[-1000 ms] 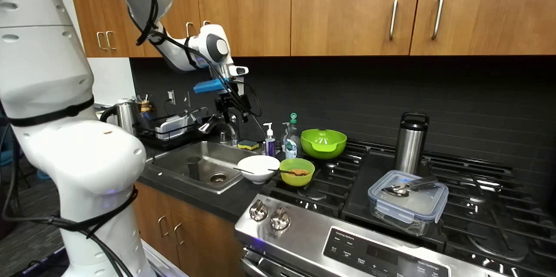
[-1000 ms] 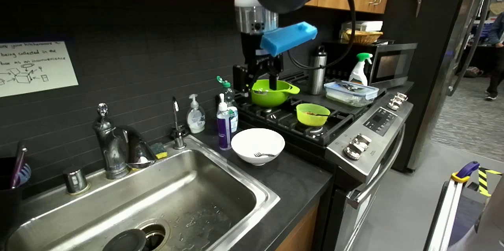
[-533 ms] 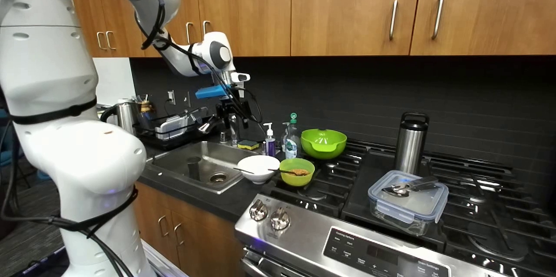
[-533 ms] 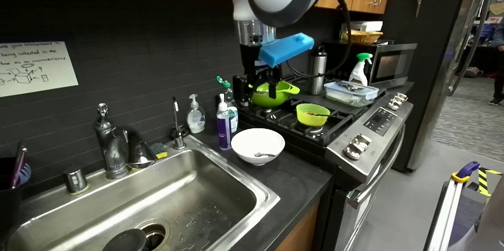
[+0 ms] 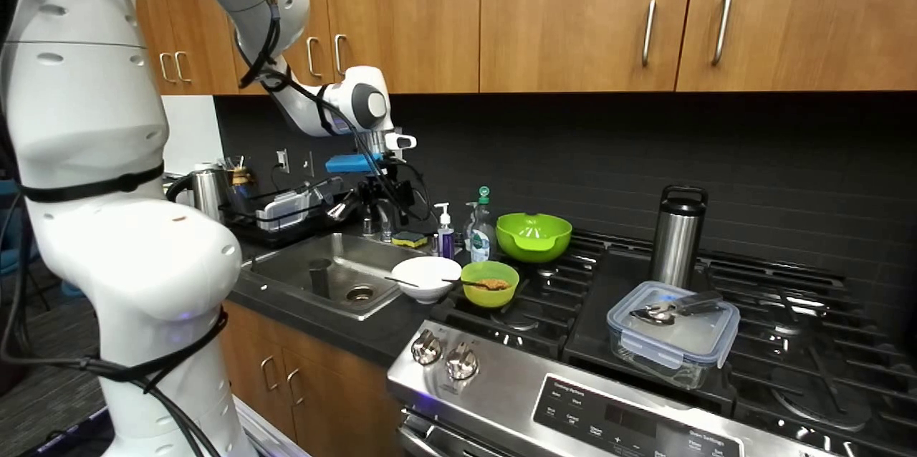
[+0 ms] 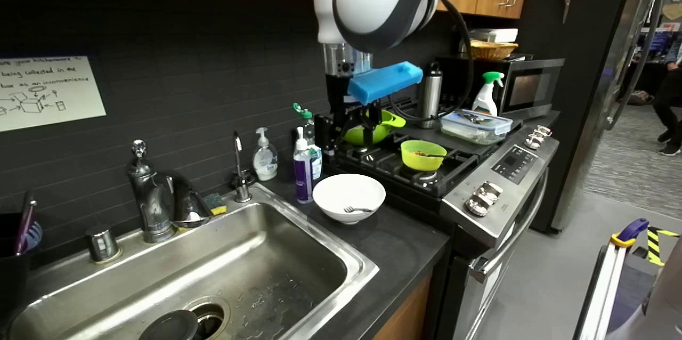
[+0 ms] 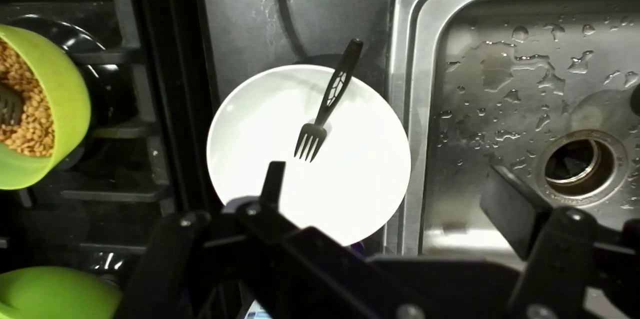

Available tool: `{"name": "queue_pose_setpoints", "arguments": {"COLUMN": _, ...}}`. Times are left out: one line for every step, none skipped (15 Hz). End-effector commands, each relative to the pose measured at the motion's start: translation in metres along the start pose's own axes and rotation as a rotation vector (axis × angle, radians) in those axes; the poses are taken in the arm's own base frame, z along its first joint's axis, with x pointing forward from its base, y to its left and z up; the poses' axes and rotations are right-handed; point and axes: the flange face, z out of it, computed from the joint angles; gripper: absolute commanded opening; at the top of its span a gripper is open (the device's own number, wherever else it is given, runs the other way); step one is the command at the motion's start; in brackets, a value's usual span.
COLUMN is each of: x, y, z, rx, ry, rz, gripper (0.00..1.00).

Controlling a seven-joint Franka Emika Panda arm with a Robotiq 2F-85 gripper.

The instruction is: Lift the folk from the white bowl and place it in the bigger green bowl

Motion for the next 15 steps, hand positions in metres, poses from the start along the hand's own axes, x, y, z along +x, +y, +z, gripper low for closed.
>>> {"name": "queue_pose_setpoints", "arguments": {"x": -0.004, "y": 0.002, "z": 0.012, "rx": 0.027, "ry": -0.007, "rz": 0.016, "gripper": 1.0}}
{"name": "queue_pose_setpoints", "arguments": {"x": -0.005, "y": 0.004, "z": 0.015, "rx": 0.025, "ry": -0.008, "rz": 0.019, "gripper": 1.0}}
{"name": "queue_pose_setpoints", "arguments": {"x": -0.007, "y": 0.006, "z": 0.018, "rx": 0.02, "ry": -0.006, "rz": 0.021, "gripper": 1.0}}
{"name": "queue_pose_setpoints", "arguments": {"x": -0.009, "y": 0.009, "z": 0.02, "rx": 0.018, "ry": -0.008, "rz": 0.028, "gripper": 1.0}}
{"name": "queue_pose_setpoints", "arguments": {"x": -0.01, "y": 0.011, "z": 0.022, "rx": 0.02, "ry": -0.01, "rz": 0.03, "gripper": 1.0}}
{"name": "queue_pose_setpoints", "arguments": {"x": -0.012, "y": 0.013, "z": 0.024, "rx": 0.025, "ry": -0.016, "rz": 0.029, "gripper": 1.0}}
{"name": "queue_pose_setpoints", "arguments": {"x": -0.012, "y": 0.014, "z": 0.025, "rx": 0.03, "ry": -0.02, "rz": 0.025, "gripper": 1.0}}
{"name": "queue_pose_setpoints", "arguments": {"x": -0.012, "y": 0.015, "z": 0.027, "rx": 0.033, "ry": -0.027, "rz": 0.023, "gripper": 1.0}}
{"name": "queue_pose_setpoints", "arguments": {"x": -0.011, "y": 0.016, "z": 0.027, "rx": 0.036, "ry": -0.04, "rz": 0.023, "gripper": 1.0}}
{"name": "queue_pose_setpoints", "arguments": {"x": -0.01, "y": 0.015, "z": 0.028, "rx": 0.036, "ry": -0.046, "rz": 0.019, "gripper": 1.0}}
{"name": "queue_pose_setpoints", "arguments": {"x": -0.009, "y": 0.014, "z": 0.028, "rx": 0.031, "ry": -0.05, "rz": 0.013, "gripper": 1.0}}
{"name": "queue_pose_setpoints", "arguments": {"x": -0.01, "y": 0.014, "z": 0.03, "rx": 0.026, "ry": -0.057, "rz": 0.01, "gripper": 1.0}}
{"name": "queue_pose_setpoints", "arguments": {"x": -0.01, "y": 0.014, "z": 0.031, "rx": 0.026, "ry": -0.063, "rz": 0.005, "gripper": 1.0}}
{"name": "queue_pose_setpoints", "arguments": {"x": -0.011, "y": 0.013, "z": 0.033, "rx": 0.023, "ry": -0.069, "rz": 0.0, "gripper": 1.0}}
{"name": "queue_pose_setpoints", "arguments": {"x": -0.012, "y": 0.013, "z": 0.035, "rx": 0.018, "ry": -0.071, "rz": -0.004, "gripper": 1.0}}
